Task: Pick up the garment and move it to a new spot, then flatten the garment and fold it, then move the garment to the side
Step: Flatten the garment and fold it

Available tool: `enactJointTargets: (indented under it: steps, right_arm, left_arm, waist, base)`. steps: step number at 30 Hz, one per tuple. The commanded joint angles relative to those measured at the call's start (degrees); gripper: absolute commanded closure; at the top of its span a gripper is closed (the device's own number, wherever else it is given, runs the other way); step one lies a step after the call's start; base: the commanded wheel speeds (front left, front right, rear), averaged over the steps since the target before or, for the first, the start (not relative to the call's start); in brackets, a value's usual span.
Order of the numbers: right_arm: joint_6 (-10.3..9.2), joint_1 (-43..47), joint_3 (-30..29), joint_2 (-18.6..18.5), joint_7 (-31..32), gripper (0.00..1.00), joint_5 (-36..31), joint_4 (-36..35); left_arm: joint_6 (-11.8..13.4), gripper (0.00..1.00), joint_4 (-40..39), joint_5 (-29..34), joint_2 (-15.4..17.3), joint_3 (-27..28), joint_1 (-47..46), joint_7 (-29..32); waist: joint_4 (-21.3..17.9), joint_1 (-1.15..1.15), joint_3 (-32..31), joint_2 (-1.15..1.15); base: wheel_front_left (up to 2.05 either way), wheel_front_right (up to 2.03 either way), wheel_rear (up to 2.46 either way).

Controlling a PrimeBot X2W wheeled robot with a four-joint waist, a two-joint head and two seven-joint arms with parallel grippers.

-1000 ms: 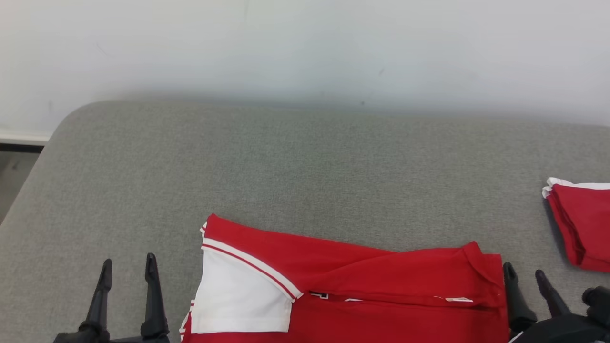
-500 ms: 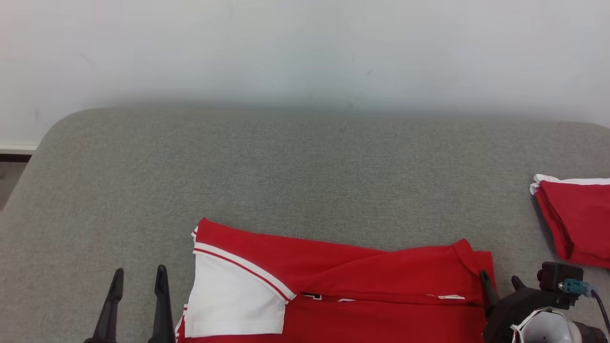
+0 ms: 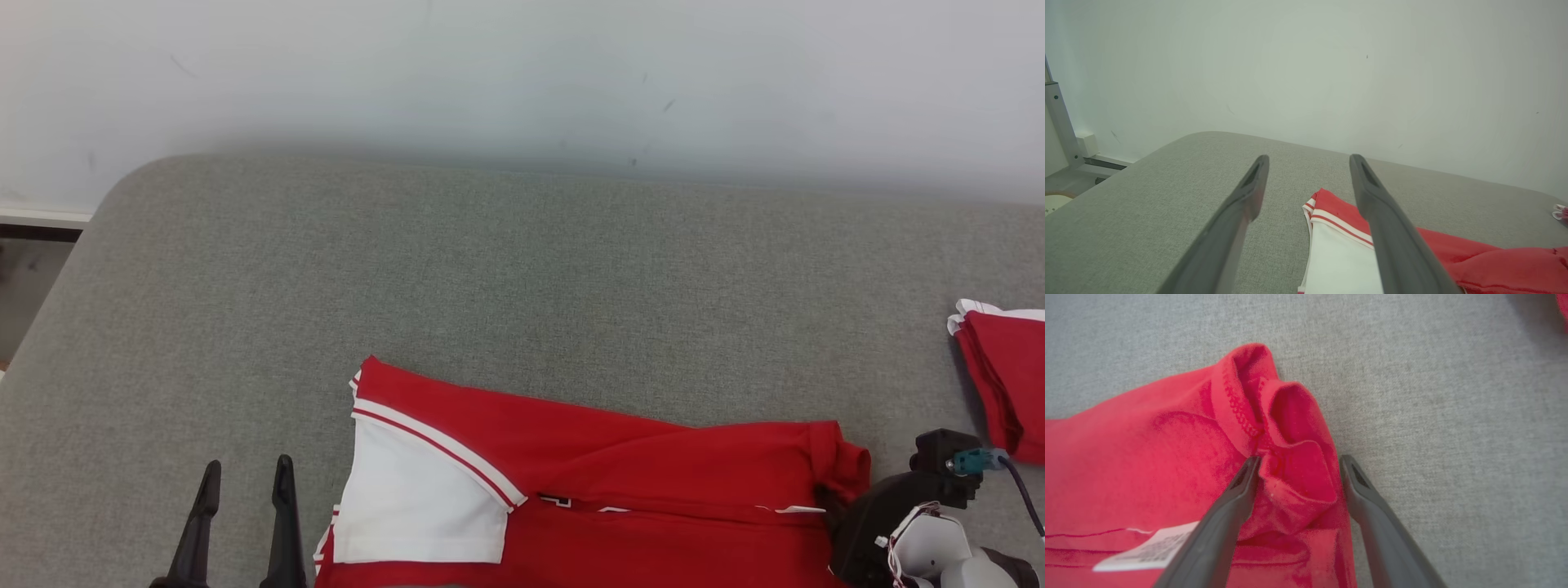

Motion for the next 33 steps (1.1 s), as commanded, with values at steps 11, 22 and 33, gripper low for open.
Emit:
enactJointTargets:
  steps: [11, 22, 33]
  right_arm:
    - [0.26, 8.4, 0.8, 1.5, 10.2, 0.00, -0.1, -8.7]
    - [0.27, 6.6, 1.4, 1.5, 11.2, 0.48, -1.3, -10.1]
    - [0.10, 5.1, -3.1, 1.1, 7.9, 1.00, -2.6, -10.5]
  left_arm:
    - [-0.7, 0.00, 0.7, 0.7, -0.7, 0.0, -0.5, -0.1]
    - [-1.1, 0.00, 0.9, 0.3, -0.8, -0.6, -1.8, -0.1]
    - [-1.0, 0.00, 1.7, -0.2, -0.8, -0.2, -2.0, -0.1]
  waist:
    - [-0.5, 0.00, -0.8, 0.00]
    - [0.2, 0.00, 0.6, 0.00]
    - [0.9, 0.00, 1.4, 0.00]
  base:
    - [0.00, 0.00, 0.00]
    - [0.00, 0.00, 0.00]
    - [0.00, 0.00, 0.00]
